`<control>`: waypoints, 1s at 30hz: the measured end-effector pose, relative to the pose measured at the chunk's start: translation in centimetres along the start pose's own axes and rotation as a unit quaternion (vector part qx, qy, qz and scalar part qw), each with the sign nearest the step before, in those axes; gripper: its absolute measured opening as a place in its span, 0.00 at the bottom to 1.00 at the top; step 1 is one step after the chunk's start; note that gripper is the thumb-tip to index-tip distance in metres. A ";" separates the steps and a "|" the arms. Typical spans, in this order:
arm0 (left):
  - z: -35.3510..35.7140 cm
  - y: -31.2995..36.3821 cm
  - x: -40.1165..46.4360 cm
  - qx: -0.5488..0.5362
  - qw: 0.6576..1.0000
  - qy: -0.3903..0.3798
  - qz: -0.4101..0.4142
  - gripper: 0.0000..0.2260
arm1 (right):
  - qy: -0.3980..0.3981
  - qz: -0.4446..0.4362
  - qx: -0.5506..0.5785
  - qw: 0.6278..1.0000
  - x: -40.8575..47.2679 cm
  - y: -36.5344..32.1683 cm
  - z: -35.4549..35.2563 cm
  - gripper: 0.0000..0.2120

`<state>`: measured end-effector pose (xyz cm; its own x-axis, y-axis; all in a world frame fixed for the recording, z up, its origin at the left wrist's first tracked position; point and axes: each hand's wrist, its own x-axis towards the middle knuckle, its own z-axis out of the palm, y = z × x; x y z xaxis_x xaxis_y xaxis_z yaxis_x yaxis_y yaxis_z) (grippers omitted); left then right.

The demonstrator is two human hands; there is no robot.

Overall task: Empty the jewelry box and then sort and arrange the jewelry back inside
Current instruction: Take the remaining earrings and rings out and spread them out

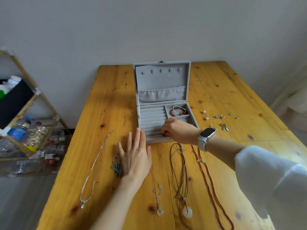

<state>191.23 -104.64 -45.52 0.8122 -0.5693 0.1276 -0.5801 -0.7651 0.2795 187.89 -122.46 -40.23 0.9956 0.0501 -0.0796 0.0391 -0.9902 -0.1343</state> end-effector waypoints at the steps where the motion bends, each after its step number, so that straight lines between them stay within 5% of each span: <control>1: -0.1 0.0 0.0 0.003 1.000 0.000 0.000 0.25 | -0.015 0.014 0.023 1.000 0.2 0.0 -0.2 0.09; 9: -0.6 0.3 0.1 0.036 0.999 -0.027 -0.011 0.25 | -0.069 0.063 0.033 0.995 1.2 -0.5 -0.8 0.08; 21: -1.3 1.5 0.3 0.015 0.999 -0.021 -0.023 0.25 | 0.108 0.117 0.200 0.967 -2.4 1.3 -1.3 0.07; 30: 1.1 8.8 0.4 -0.050 0.991 0.059 0.109 0.20 | 0.177 0.306 0.222 0.909 -14.4 9.6 0.7 0.04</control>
<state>186.40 -111.91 -44.08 0.6726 -0.6741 0.3052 -0.7390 -0.5898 0.3257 173.88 -132.55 -41.10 0.7877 -0.6149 0.0383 -0.4912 -0.6643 -0.5634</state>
